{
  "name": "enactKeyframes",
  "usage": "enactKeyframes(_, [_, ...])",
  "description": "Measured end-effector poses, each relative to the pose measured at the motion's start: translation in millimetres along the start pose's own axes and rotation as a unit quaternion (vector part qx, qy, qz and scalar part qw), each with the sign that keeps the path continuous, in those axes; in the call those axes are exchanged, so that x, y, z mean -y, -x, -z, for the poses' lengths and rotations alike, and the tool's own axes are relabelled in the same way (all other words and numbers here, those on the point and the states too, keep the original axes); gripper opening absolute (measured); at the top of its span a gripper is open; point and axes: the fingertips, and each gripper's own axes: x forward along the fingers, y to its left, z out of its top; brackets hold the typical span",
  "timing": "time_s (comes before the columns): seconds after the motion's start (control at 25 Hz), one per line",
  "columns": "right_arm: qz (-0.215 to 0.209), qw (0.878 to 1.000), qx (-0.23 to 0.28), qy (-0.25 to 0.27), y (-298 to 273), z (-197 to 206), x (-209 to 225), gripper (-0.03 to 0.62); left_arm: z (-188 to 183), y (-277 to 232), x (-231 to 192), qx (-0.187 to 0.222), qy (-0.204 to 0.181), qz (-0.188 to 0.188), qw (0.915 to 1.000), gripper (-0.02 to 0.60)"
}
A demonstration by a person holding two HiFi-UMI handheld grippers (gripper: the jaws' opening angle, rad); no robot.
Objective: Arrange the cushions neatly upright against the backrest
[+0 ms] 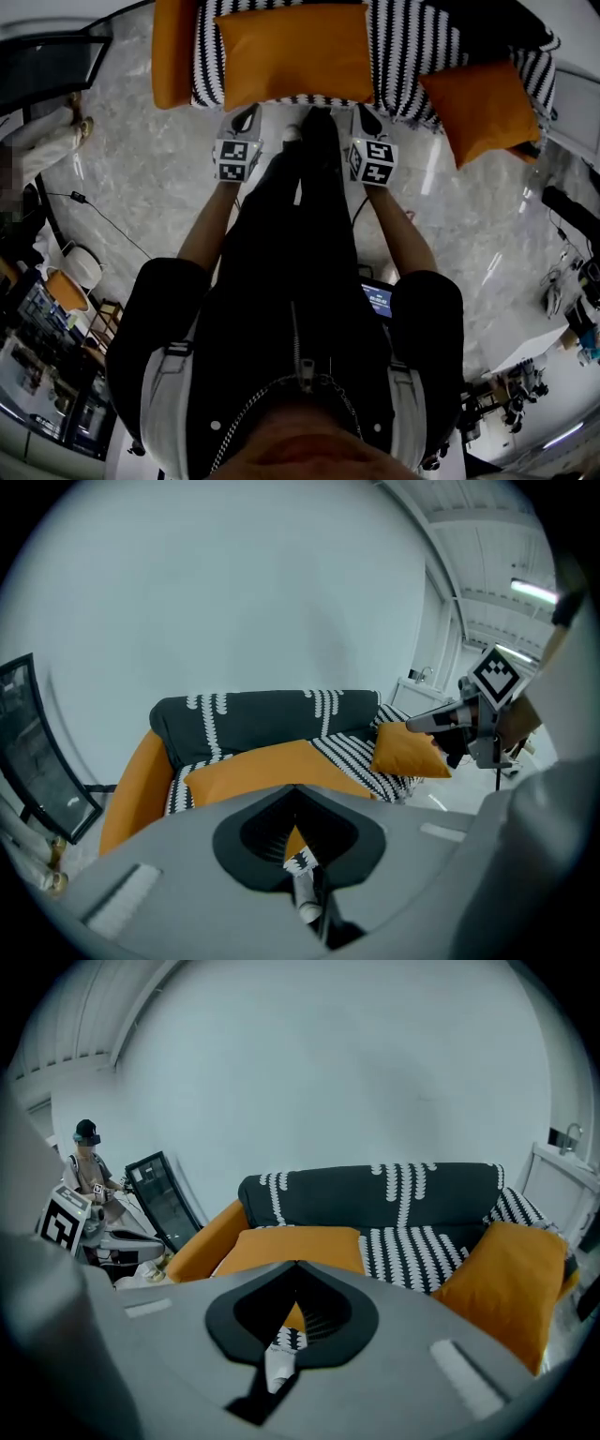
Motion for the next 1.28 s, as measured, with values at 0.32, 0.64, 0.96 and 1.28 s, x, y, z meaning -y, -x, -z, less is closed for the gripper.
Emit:
enactKeyframes(0.32, [-0.001, 0.999, -0.032, -0.005, -54.6, 20.5, 28.4, 0.003, 33.2, -46.0, -27.4, -0.052, -0.017, -0.001, 0.9985, 0.011])
enactKeyframes(0.64, [0.015, 0.998, -0.054, -0.027, -93.4, 61.9, 52.5, 0.003, 85.9, -71.0, -65.5, -0.088, -0.021, -0.024, 0.9956, 0.011])
enactKeyframes(0.96, [0.049, 0.997, -0.054, -0.035, -122.2, 87.7, 79.6, 0.003, 148.1, -69.9, -108.5, -0.126, 0.007, -0.068, 0.9896, 0.011])
enactKeyframes(1.28, [0.06, 0.996, -0.063, 0.016, -140.3, 106.2, 98.4, 0.005, 205.0, -67.4, -139.4, -0.191, -0.007, -0.092, 0.9773, 0.067])
